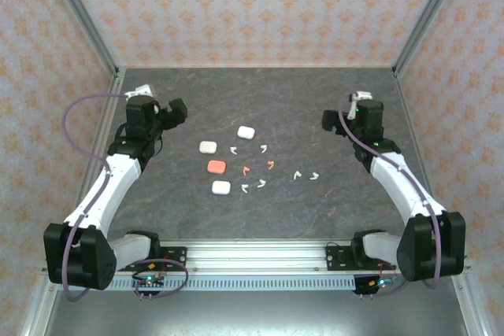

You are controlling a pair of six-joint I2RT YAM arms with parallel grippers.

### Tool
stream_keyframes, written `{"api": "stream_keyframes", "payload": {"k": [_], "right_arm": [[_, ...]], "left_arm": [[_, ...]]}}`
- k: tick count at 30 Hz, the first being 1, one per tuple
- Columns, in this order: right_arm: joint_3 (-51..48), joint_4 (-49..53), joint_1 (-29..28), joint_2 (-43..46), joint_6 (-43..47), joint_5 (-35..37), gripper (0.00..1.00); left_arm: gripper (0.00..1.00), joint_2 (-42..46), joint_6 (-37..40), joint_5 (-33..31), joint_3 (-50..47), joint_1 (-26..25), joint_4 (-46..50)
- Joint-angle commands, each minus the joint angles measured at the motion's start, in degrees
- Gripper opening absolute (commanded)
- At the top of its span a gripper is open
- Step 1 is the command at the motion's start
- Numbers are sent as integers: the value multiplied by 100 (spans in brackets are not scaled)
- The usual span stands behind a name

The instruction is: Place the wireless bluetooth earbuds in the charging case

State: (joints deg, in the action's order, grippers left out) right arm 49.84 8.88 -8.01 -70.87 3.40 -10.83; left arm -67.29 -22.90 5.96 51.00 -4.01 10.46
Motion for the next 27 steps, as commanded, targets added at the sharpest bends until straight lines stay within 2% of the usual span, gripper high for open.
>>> {"api": "stream_keyframes", "payload": {"k": [1, 7, 12, 19, 27], "right_arm": [[537, 1464, -394, -442, 353, -555, 99], [1626, 2136, -1207, -1577, 982, -682, 100], [2620, 2460, -1673, -2719, 1502, -753, 100], [4287, 3021, -2215, -4357, 2104, -786, 100], [5920, 3515, -2619, -5747, 2351, -663, 99]], "left_arm": [[100, -140, -738, 813, -35, -172, 619], [100, -483, -1487, 1380, -235, -270, 122], [100, -576, -1883, 1074, -293, -273, 248], [100, -604, -1769, 900, -231, -273, 555], [100, -504, -1517, 747, -166, -275, 851]]}}
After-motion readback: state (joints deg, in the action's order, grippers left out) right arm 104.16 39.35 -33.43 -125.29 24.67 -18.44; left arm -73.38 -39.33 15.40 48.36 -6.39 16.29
